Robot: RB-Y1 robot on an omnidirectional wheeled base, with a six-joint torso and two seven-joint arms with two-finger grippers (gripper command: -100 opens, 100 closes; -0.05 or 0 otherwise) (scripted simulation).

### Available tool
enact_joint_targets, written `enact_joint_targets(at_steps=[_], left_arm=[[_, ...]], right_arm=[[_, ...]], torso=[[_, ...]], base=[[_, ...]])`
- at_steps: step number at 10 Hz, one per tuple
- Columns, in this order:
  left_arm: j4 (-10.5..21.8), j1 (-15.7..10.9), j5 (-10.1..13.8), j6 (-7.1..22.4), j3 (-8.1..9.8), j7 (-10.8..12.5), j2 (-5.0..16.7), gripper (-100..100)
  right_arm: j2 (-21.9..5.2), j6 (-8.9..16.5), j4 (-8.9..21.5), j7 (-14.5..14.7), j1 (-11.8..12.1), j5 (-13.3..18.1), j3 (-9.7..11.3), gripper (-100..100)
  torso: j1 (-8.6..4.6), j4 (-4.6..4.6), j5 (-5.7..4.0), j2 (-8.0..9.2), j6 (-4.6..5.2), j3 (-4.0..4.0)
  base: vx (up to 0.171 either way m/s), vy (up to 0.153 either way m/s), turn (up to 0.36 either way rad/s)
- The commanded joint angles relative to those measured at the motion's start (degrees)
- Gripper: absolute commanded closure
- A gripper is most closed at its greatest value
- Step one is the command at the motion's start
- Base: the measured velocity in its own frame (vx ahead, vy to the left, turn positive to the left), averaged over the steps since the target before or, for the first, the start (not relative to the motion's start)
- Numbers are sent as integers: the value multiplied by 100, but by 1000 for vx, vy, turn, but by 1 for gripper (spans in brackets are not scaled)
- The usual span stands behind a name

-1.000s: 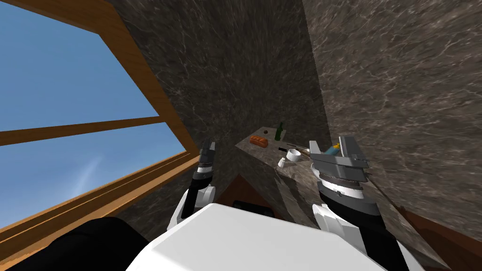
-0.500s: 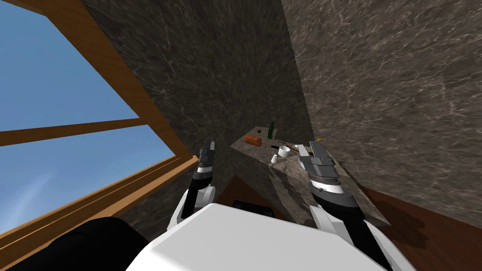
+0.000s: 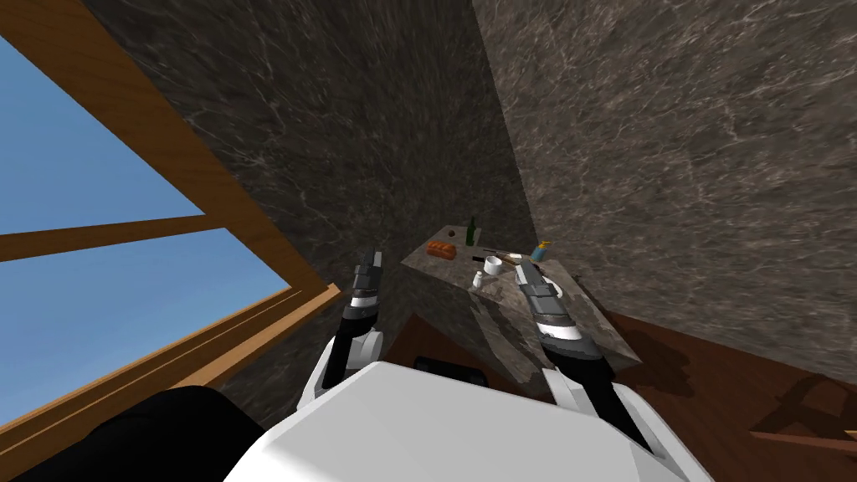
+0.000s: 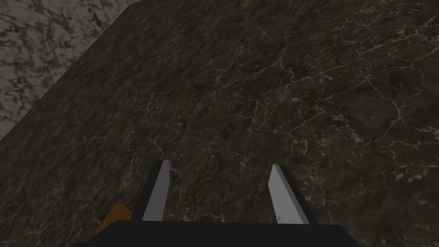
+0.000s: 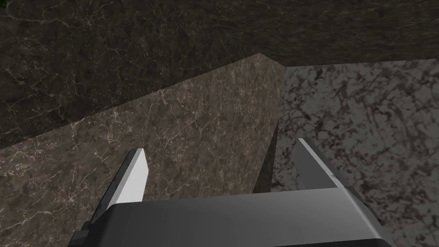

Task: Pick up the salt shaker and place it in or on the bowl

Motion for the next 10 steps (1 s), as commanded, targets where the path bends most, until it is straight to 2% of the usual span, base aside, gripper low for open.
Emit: enact_joint_targets(at_steps=[1, 5, 10], left_arm=[[0, 0, 0, 0, 0, 0, 0, 0], [0, 0, 0, 0, 0, 0, 0, 0], [0, 0, 0, 0, -1, 0, 0, 0]], right_arm=[[-9, 66, 143, 232, 8, 245, 100, -100], [-35, 168, 650, 807, -53, 809, 256, -100], [-110, 314, 1352, 1565, -162, 1455, 361, -100]], torso=[[0, 0, 0, 0, 0, 0], [10, -2, 2, -8, -1, -4], [21, -4, 5, -17, -3, -10]], base=[[8, 11, -201], [22, 30, -187], [43, 62, -157]])
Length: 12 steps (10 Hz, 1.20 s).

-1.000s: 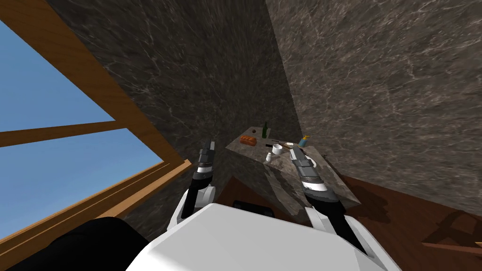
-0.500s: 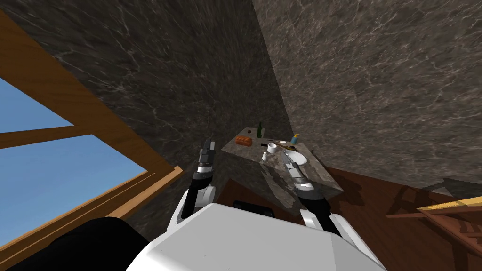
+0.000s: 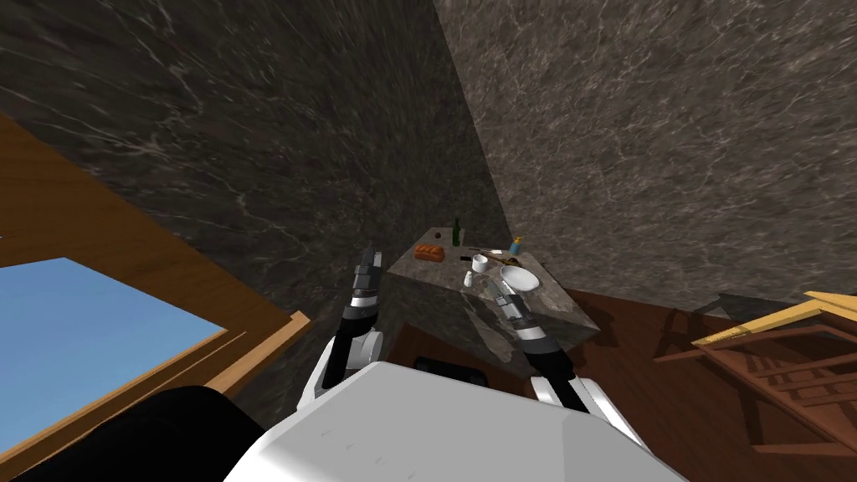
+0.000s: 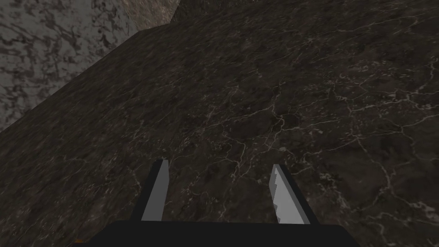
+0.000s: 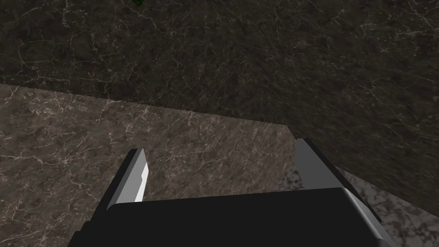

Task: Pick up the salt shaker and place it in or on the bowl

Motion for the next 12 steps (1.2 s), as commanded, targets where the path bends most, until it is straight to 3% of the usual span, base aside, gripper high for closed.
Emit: enact_joint_targets(at_steps=[1, 12], left_arm=[[0, 0, 0, 0, 0, 0, 0, 0], [0, 0, 0, 0, 0, 0, 0, 0]], right_arm=[[34, 38, 87, 173, -5, 110, 59, -100], [-410, 367, 1564, 1794, -333, 1093, -44, -100]], torso=[[0, 0, 0, 0, 0, 0], [1, -3, 1, -10, -1, -6]], base=[[44, 57, -39], [69, 89, -80]])
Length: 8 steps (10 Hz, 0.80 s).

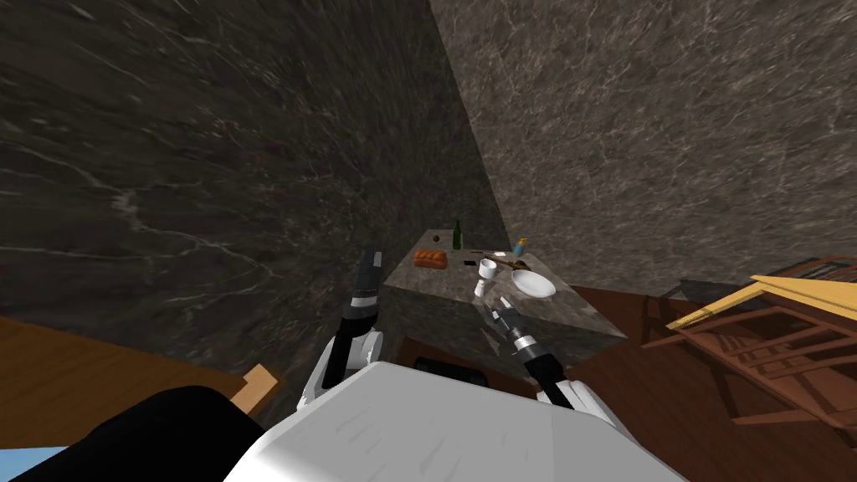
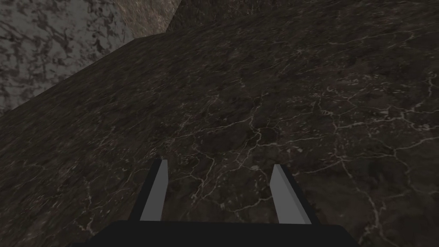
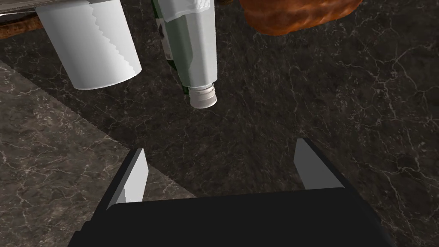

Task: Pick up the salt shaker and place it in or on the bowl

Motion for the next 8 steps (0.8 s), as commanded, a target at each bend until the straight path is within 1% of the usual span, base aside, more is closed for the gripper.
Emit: enact_joint_targets(at_steps=[1, 5, 6, 7, 8], left_arm=[[0, 0, 0, 0, 0, 0, 0, 0], [0, 0, 0, 0, 0, 0, 0, 0], [0, 0, 0, 0, 0, 0, 0, 0], [0, 1, 0, 0, 0, 0, 0, 0], [0, 0, 0, 0, 0, 0, 1, 0]], right_arm=[[-89, 55, 171, 188, -66, 92, -35, -100], [-225, 146, 506, 568, -210, 266, -122, -100], [-242, 165, 541, 617, -253, 285, -148, -100], [-232, 142, 546, 568, -257, 263, -141, -100], [-235, 146, 550, 583, -261, 266, -144, 0]], torso=[[0, 0, 0, 0, 0, 0], [-3, -3, 0, -13, -1, -8], [-2, -4, 0, -18, -1, -10], [-3, -6, 0, -32, -1, -18], [-17, -4, -2, -10, 0, -7]], base=[[102, 103, -34], [109, 84, -13], [168, 80, 8], [83, 33, 0], [14, 7, 0]])
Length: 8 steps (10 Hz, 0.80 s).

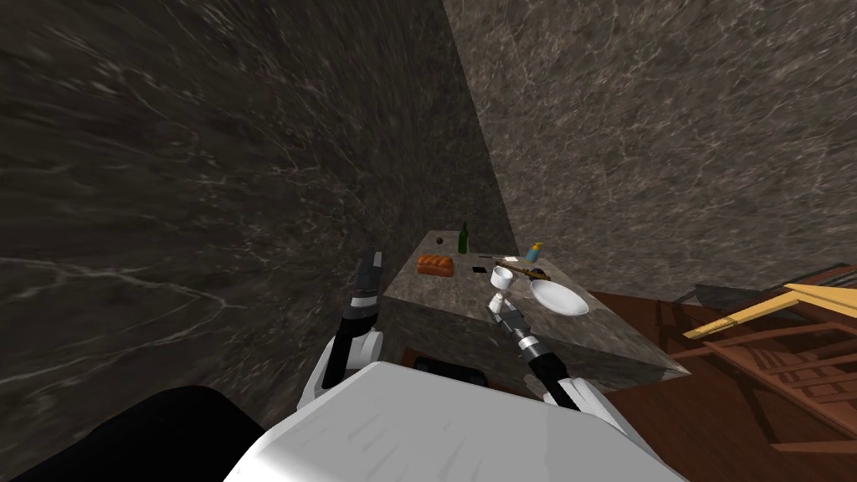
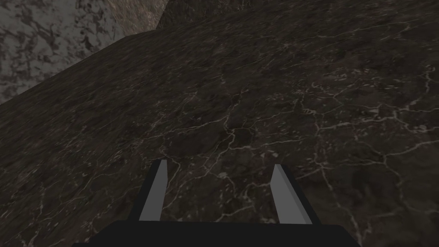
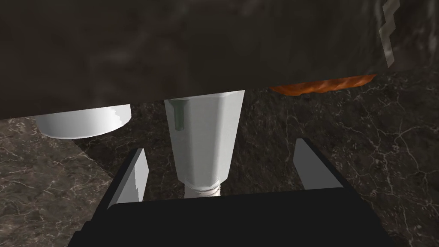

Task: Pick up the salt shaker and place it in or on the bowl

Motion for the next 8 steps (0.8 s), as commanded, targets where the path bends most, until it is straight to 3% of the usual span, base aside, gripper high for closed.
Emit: enact_joint_targets(at_steps=[1, 2, 6, 7, 8], left_arm=[[0, 0, 0, 0, 0, 0, 0, 0], [0, 0, 0, 0, 0, 0, 0, 0], [0, 0, 0, 0, 0, 0, 0, 0], [0, 0, 0, 0, 0, 0, 0, 0], [0, 0, 0, 0, 0, 0, 0, 0]], right_arm=[[0, 0, 0, 0, 0, 0, 0, -100], [0, 0, 0, 0, 0, 0, 0, 100], [0, -1, -7, -2, -5, -3, -6, 100], [-1, -1, -7, -1, -5, -2, -6, 0], [-1, -1, -7, 0, -5, -2, -7, 100]], torso=[[0, 0, 0, 0, 0, 0], [-4, 2, -1, 10, 0, 6], [-1, -2, -4, 11, -4, 4], [-1, -2, -4, 10, -4, 4], [-2, -2, -5, 10, -4, 4]], base=[[7, 3, 0], [0, 0, 0], [0, 0, 0], [0, 0, 0], [0, 0, 0]])
